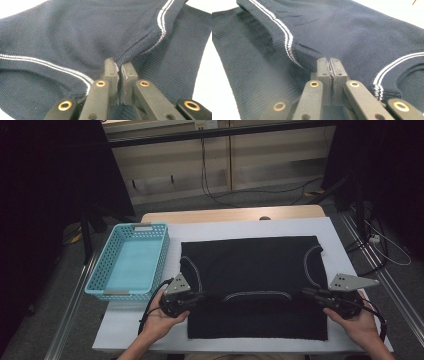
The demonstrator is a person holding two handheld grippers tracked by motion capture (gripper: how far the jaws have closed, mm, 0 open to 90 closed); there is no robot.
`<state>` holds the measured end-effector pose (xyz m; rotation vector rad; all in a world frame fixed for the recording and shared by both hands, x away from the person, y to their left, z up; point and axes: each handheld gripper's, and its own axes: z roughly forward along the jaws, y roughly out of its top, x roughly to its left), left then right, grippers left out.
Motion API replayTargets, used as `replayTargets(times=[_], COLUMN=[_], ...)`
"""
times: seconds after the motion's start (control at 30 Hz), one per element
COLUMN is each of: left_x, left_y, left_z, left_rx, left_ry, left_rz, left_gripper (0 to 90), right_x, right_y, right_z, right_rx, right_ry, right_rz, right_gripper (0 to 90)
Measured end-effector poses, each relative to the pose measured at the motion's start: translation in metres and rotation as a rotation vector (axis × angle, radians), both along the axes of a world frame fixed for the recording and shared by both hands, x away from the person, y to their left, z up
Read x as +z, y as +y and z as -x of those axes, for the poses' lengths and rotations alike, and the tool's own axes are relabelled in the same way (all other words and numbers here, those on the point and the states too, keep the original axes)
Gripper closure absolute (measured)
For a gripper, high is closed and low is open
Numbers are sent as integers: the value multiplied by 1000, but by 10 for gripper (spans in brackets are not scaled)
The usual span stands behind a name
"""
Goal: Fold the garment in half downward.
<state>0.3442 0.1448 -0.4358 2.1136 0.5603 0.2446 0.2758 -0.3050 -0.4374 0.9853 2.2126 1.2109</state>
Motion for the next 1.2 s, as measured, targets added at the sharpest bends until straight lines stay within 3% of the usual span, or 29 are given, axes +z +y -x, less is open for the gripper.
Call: replayTargets(times=[0.37, 0.43, 0.5, 0.53, 0.7, 0.87, 1.03, 1.2], left_x=[0, 1, 3, 2, -2, -6, -5, -5], left_y=[8, 7, 4, 2, 8, 6, 10, 10], left_z=[18, 24, 34, 37, 30, 31, 26, 26], left_rx=[-14, -10, -20, -26, -23, -43, -18, -28], left_ry=[16, 18, -22, -21, 15, 24, 40, 10], left_rz=[3, -8, -44, -59, -29, -62, -51, -55], left_gripper=[861, 861, 861, 861, 861, 840, 620, 494], right_x=[1, 0, -1, -1, -3, -6, -6, -8], right_y=[5, 5, 5, 5, 6, 9, 7, 9], right_z=[25, 30, 34, 37, 42, 40, 40, 37], right_rx=[24, 26, 24, 22, 30, 32, 32, 34], right_ry=[-7, 0, 1, 4, 9, 24, 40, 55], right_rz=[-4, -1, 1, -2, 4, 32, 10, 3], right_gripper=[875, 875, 875, 875, 875, 866, 717, 647])
